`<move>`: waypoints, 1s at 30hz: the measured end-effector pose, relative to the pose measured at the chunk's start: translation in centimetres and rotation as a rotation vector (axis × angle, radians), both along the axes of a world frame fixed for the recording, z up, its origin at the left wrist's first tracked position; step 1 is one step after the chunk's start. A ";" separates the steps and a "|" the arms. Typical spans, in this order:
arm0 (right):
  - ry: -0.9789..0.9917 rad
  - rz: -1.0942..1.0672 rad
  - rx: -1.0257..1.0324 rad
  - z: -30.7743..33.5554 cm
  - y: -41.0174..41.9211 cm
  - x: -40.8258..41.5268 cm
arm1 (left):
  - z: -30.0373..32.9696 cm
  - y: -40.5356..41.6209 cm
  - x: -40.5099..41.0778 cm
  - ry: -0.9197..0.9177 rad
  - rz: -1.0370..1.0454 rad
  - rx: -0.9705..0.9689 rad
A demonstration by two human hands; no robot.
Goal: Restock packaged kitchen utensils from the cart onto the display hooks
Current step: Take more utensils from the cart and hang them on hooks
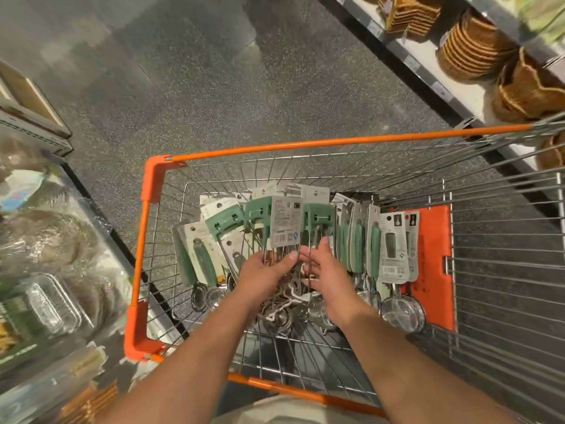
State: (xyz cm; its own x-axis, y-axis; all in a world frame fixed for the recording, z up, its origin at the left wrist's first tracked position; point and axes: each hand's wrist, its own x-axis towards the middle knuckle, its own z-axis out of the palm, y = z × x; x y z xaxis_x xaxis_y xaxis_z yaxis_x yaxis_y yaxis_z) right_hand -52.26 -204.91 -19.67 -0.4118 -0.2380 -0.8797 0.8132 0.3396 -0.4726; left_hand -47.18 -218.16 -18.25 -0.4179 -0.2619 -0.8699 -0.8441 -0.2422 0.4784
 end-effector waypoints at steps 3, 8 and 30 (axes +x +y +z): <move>-0.082 -0.025 -0.062 1.6 -0.3 0.5 | 0.2 0.5 -0.3 0.006 0.005 -0.032; -0.059 -0.082 -0.211 3.4 -0.1 1.1 | 1.2 0.9 -0.2 0.048 0.055 -0.098; 0.412 -0.030 0.130 7.4 1.3 -0.4 | 5.8 -0.7 3.5 0.176 0.354 0.096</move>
